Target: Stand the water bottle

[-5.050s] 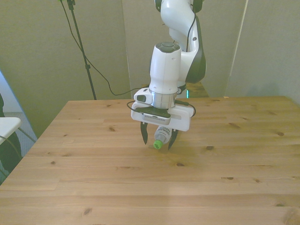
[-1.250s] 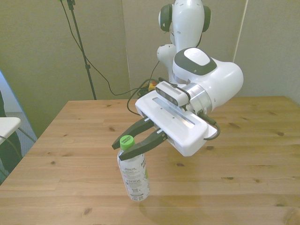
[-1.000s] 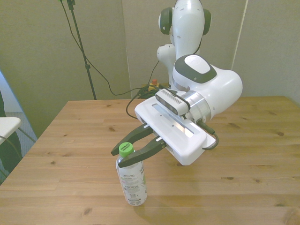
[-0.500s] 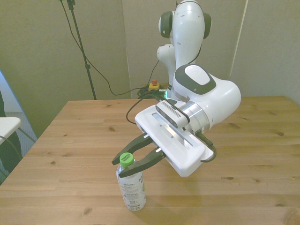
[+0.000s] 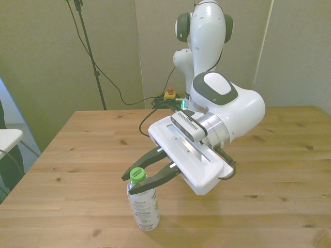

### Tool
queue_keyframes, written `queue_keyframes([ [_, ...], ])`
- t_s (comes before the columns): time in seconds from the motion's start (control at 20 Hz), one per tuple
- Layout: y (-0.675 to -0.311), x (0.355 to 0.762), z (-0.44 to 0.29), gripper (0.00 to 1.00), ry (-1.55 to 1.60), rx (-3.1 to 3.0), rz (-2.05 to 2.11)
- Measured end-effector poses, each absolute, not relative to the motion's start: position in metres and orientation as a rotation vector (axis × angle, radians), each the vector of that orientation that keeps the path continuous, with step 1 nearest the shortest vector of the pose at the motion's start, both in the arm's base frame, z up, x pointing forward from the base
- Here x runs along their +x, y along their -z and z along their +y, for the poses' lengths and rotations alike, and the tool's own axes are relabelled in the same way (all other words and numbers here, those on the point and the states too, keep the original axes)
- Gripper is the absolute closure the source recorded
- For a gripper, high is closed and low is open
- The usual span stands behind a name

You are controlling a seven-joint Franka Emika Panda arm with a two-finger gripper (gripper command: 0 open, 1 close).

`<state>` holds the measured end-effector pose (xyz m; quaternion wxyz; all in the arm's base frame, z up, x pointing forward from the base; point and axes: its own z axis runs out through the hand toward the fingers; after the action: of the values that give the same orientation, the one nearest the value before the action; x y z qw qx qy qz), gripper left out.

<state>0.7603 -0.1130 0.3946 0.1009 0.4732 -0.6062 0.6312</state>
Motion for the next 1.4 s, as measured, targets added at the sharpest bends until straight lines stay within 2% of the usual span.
queue_keyframes([
  [0.35, -0.392, 0.759, -0.115, 0.0, -1.852, 1.397, -1.802],
  [0.6, -0.409, 0.746, -0.114, 0.0, -1.838, 1.395, -1.842],
  [1.0, -0.459, 0.677, -0.086, 0.0, -1.609, 1.527, -1.983],
  [1.4, -0.45, 0.619, -0.037, 0.0, -1.128, 1.86, -1.973],
])
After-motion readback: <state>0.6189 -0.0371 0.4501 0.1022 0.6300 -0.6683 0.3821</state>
